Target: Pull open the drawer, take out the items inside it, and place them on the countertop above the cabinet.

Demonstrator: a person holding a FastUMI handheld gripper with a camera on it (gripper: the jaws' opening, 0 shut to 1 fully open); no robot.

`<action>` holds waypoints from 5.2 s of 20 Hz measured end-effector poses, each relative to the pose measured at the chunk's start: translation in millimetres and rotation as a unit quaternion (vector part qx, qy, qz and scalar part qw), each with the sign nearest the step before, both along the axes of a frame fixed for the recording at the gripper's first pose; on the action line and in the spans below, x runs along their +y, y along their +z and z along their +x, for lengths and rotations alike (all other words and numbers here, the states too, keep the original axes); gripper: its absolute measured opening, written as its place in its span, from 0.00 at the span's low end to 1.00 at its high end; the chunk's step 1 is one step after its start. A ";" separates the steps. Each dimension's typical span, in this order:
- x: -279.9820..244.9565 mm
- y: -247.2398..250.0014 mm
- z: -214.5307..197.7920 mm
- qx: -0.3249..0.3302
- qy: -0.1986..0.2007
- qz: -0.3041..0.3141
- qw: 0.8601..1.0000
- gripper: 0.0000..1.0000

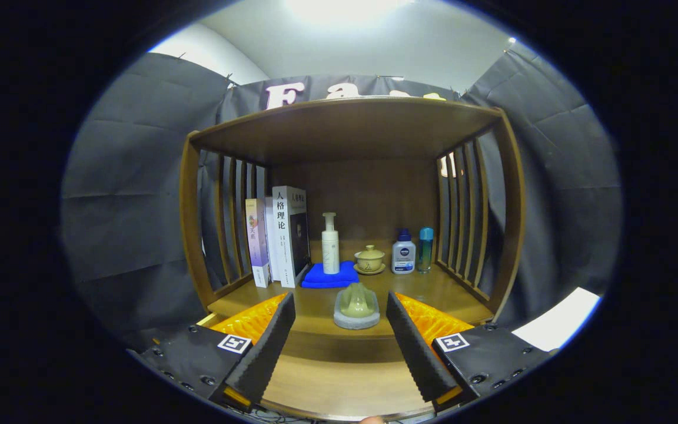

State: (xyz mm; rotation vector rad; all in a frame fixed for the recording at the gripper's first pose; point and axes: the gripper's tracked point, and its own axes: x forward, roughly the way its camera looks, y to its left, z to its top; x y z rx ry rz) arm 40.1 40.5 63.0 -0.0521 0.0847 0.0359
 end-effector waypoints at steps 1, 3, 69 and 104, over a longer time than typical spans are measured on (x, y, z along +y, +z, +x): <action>0.3 -4.4 -9.2 -0.005 -0.002 0.002 1.000 0.98; 1.0 -14.8 -24.9 -0.014 -0.007 0.004 1.000 0.98; 4.3 -199.2 -9.5 0.064 -0.062 0.019 0.996 0.97; -0.4 -194.9 68.6 0.054 -0.060 0.006 0.997 0.98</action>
